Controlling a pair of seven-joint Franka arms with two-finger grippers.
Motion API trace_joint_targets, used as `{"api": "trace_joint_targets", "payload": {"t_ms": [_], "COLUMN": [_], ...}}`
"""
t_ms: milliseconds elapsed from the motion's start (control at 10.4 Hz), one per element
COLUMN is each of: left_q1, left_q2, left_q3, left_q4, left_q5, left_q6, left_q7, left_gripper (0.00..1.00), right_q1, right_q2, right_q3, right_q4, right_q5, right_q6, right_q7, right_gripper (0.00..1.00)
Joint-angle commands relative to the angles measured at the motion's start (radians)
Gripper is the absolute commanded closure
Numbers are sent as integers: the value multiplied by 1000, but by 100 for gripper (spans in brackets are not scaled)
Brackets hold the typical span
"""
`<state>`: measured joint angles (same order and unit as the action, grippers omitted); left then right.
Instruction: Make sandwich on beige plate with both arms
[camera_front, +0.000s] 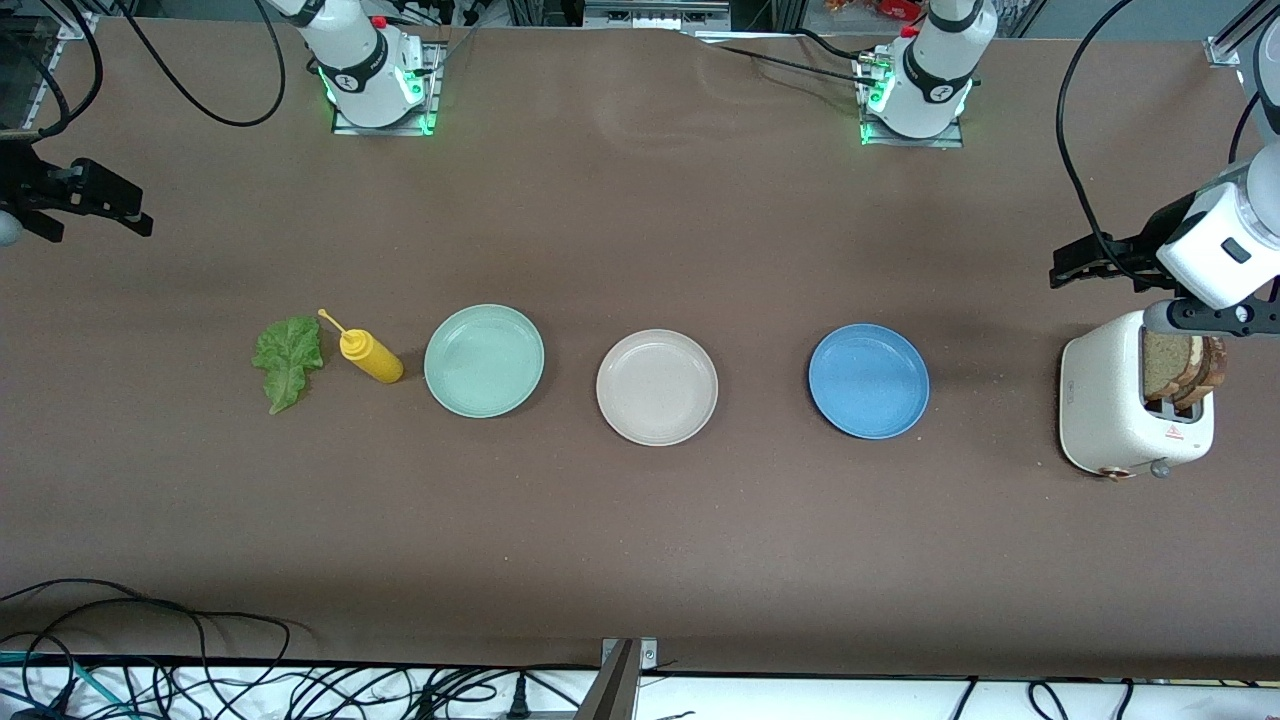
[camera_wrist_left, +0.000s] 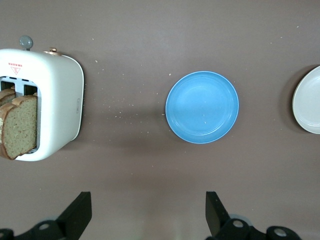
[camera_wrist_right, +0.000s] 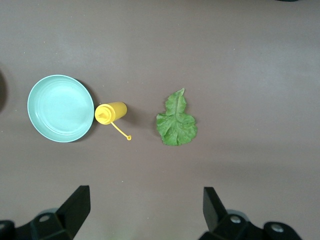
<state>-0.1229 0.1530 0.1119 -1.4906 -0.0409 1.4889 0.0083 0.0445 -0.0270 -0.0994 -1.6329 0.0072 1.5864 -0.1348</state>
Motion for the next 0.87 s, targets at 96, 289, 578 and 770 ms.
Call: {"api": "trace_joint_targets", "payload": {"t_ms": [96, 289, 578, 770], "left_q1": [5, 5, 5, 5], "left_q2": [8, 8, 8, 8], "left_q3": [-8, -8, -8, -8], "left_q4": [18, 18, 18, 18], "left_q5": [15, 15, 15, 15], "left_q6": [-2, -2, -2, -2], "left_q7": [7, 7, 7, 7], "left_gripper": [0, 0, 0, 0], "right_q1": [2, 2, 3, 3], "right_q2": [-1, -1, -5, -4], "right_q3": [0, 0, 19, 20], "right_q4": [7, 7, 7, 8], "right_q5": [5, 5, 4, 4], "right_q6": [-5, -2, -3, -2], "right_q7": [8, 8, 8, 8], "right_gripper": [0, 0, 0, 0]}}
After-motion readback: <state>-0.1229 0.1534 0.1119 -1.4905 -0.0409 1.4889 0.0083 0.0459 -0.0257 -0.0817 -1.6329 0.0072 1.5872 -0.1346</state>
